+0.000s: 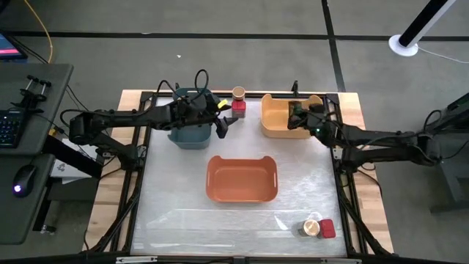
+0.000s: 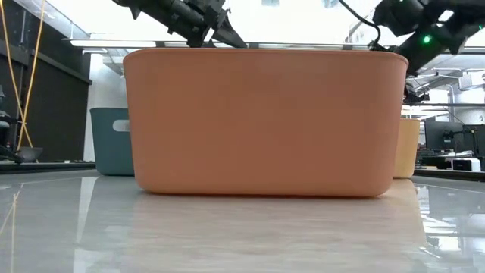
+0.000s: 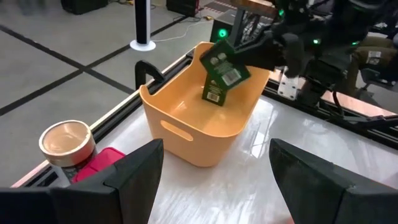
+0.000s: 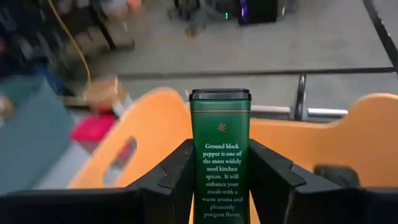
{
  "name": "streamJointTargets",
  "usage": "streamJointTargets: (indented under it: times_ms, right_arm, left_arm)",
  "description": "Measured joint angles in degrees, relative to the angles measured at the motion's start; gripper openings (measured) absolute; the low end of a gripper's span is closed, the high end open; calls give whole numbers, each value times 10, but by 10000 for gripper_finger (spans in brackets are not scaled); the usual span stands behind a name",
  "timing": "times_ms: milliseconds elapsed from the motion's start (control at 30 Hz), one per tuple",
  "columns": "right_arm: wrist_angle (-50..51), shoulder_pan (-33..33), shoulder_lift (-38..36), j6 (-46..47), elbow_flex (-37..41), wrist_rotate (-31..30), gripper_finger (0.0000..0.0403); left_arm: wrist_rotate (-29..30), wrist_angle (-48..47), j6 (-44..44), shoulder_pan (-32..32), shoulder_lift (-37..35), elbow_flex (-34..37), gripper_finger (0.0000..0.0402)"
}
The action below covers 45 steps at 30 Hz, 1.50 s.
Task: Sort spices by type
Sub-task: Put the black seasoning can into the yellow bin
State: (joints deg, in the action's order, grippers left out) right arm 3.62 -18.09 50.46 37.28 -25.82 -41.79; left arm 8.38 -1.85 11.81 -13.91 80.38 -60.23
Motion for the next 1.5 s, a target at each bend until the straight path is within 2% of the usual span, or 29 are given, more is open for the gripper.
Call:
streamJointTargets:
  times_ms: [300, 467, 567, 667, 867, 1033, 1200, 1300, 1433, 1500]
  right_arm:
    - [-61, -48, 56, -2, 11, -18, 124]
    - [-141, -49, 61, -84, 11, 118, 124]
    - [-190, -43, 53, -129, 11, 200, 124]
    - [-193, -37, 45, -160, -8, 265, 124]
    - [-183, -17, 50, -256, -79, 380, 124]
    - [-77, 9, 50, -329, -154, 388, 124]
    - [18, 27, 51, -359, -208, 385, 124]
    - [30, 33, 51, -374, -221, 384, 124]
    - [27, 33, 51, -375, -221, 384, 124]
    - [26, 36, 51, -374, -221, 386, 124]
  left_arm:
    - [0, 0, 0, 0, 0, 0, 278]
    - [-1, 6, 0, -1, 1, 0, 278]
    - [-51, 39, -28, -11, 3, 0, 278]
    - [-111, 44, -104, -19, 7, -23, 278]
    - [-114, -48, -282, -18, 55, -122, 278]
    - [-104, -159, -334, -16, 132, -224, 278]
    - [-93, -178, -322, -16, 179, -294, 278]
    - [-101, -174, -323, -16, 190, -313, 278]
    - [-161, -178, -325, -15, 193, -315, 278]
    - [-171, -176, -325, -14, 192, -316, 278]
